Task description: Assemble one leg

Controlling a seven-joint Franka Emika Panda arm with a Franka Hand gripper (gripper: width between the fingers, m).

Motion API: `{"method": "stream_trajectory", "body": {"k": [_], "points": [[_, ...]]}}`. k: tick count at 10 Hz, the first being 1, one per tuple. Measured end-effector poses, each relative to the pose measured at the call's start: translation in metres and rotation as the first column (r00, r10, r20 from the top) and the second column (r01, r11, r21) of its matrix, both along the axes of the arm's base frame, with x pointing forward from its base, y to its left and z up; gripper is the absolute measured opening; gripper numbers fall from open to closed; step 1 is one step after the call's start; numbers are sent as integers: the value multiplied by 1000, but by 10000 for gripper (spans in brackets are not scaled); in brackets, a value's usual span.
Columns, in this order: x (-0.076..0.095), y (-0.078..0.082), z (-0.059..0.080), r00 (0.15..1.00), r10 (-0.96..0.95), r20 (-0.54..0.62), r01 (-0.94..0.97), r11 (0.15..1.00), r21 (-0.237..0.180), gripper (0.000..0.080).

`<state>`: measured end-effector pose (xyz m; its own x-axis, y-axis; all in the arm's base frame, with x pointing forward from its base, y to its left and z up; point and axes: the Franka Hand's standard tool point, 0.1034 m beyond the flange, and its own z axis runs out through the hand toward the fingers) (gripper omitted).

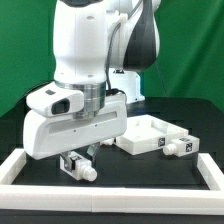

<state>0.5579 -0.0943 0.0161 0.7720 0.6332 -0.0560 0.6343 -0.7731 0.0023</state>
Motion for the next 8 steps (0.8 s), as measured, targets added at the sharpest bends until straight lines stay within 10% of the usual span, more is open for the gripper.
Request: {"method": "stream_trajectory", "body": {"k": [2, 4, 8], "points": [[0, 0, 0, 1000, 0, -1, 0, 1000, 0, 340], [3, 13, 16, 1000, -3, 4, 3, 1000, 0, 612], [-20, 95, 62, 995, -83, 55, 82, 997, 9, 647]]}}
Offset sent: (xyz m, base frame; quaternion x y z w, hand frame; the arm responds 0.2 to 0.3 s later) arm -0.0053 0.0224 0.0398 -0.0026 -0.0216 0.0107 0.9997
